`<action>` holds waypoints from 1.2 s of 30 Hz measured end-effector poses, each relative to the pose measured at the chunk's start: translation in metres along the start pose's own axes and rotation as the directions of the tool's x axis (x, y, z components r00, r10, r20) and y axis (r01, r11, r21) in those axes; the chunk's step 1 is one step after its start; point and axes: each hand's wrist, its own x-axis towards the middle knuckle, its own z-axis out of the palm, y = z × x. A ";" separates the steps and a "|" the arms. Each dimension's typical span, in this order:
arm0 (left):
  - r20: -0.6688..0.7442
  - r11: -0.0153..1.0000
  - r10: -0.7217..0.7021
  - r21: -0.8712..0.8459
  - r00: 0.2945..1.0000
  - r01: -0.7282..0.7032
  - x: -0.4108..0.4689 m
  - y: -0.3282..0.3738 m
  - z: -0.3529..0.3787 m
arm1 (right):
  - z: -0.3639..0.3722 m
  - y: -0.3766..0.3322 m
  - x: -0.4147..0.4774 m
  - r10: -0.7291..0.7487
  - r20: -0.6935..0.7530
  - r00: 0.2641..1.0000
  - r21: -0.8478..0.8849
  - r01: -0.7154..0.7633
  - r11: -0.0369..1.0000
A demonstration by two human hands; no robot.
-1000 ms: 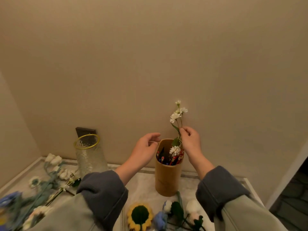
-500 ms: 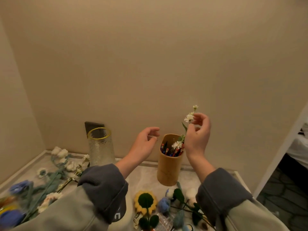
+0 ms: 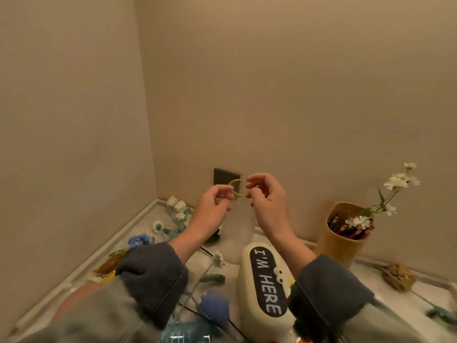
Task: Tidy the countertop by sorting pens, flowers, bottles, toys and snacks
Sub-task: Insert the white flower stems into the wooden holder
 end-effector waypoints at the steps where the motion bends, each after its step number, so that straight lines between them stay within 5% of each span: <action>1: -0.021 1.000 -0.018 0.007 1.000 0.019 0.001 -0.007 -0.013 | 0.014 0.002 0.000 0.013 0.037 0.999 -0.003 -0.013 1.000; 6: -0.070 0.992 -0.115 0.036 0.991 0.117 0.007 -0.053 -0.070 | 0.078 0.027 0.001 0.150 0.176 0.973 -0.117 -0.131 0.984; 11: 0.037 0.973 -0.200 0.124 0.979 0.194 0.013 -0.102 -0.094 | 0.117 0.069 -0.007 0.378 0.253 0.891 -0.322 -0.290 0.901; 28: 0.284 0.881 -0.338 0.430 0.897 0.196 0.049 -0.192 -0.088 | 0.159 0.140 -0.024 0.605 0.123 0.786 -0.451 -0.499 0.740; 36: 0.313 0.868 -0.400 0.432 0.862 0.246 0.057 -0.206 -0.087 | 0.168 0.156 -0.030 0.677 0.061 0.733 -0.351 -0.619 0.703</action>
